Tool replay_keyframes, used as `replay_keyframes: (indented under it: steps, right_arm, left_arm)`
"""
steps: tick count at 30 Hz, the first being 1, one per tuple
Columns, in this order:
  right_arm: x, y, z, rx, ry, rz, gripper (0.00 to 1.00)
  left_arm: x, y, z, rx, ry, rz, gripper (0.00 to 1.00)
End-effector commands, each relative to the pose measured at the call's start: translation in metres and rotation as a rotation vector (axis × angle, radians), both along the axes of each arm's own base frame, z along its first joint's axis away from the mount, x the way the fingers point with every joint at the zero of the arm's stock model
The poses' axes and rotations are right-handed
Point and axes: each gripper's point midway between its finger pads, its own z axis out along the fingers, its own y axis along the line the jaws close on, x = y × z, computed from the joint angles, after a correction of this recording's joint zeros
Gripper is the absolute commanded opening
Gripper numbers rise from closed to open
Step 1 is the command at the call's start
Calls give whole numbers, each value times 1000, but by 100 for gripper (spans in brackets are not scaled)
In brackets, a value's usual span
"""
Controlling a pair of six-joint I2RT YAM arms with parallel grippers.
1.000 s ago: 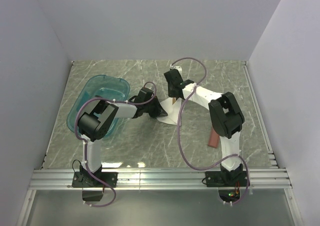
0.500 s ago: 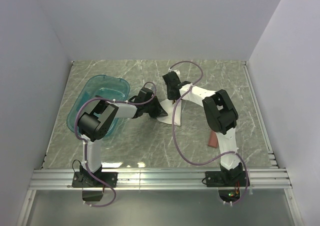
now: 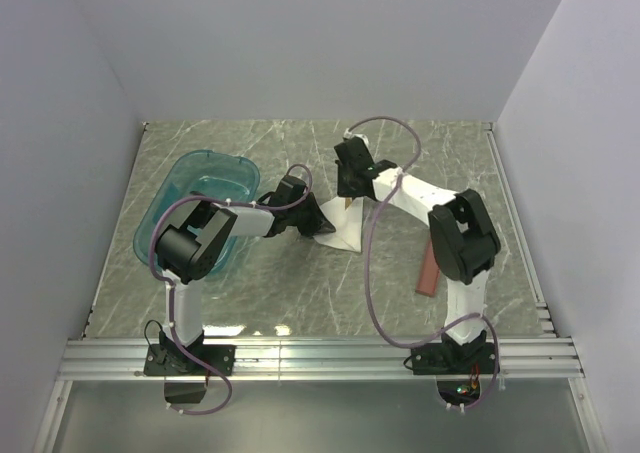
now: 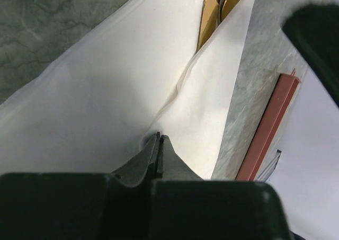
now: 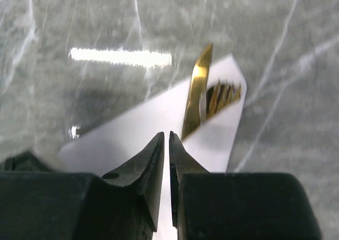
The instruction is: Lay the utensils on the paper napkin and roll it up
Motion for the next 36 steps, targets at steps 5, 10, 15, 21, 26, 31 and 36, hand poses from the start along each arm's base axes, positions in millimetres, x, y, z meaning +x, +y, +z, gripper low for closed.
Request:
replay_keyframes:
  steps: [5, 10, 15, 21, 26, 31, 36]
  right_arm:
    - [-48, -2, -9, 68, 81, -24, 15]
    - [-65, 13, -34, 127, 142, 17, 14]
    - [-81, 4, -66, 37, 200, -11, 14]
    - [-87, -12, -74, -70, 198, -17, 14]
    - [-89, -12, -74, -121, 189, 32, 15]
    - [-95, -13, -80, -157, 180, 100, 17]
    - [-106, -11, -80, -115, 183, 125, 18]
  left_arm:
    - [-28, 49, -76, 259, 171, 88, 0]
    - [-30, 54, -78, 272, 176, 105, 0]
    - [-31, 59, -75, 290, 169, 126, 0]
    - [-39, 64, -70, 267, 169, 158, 0]
    - [-52, 61, -70, 233, 197, 153, 0]
    - [-45, 55, -37, 173, 127, 171, 14]
    - [-11, 69, 14, 243, -14, 200, 48]
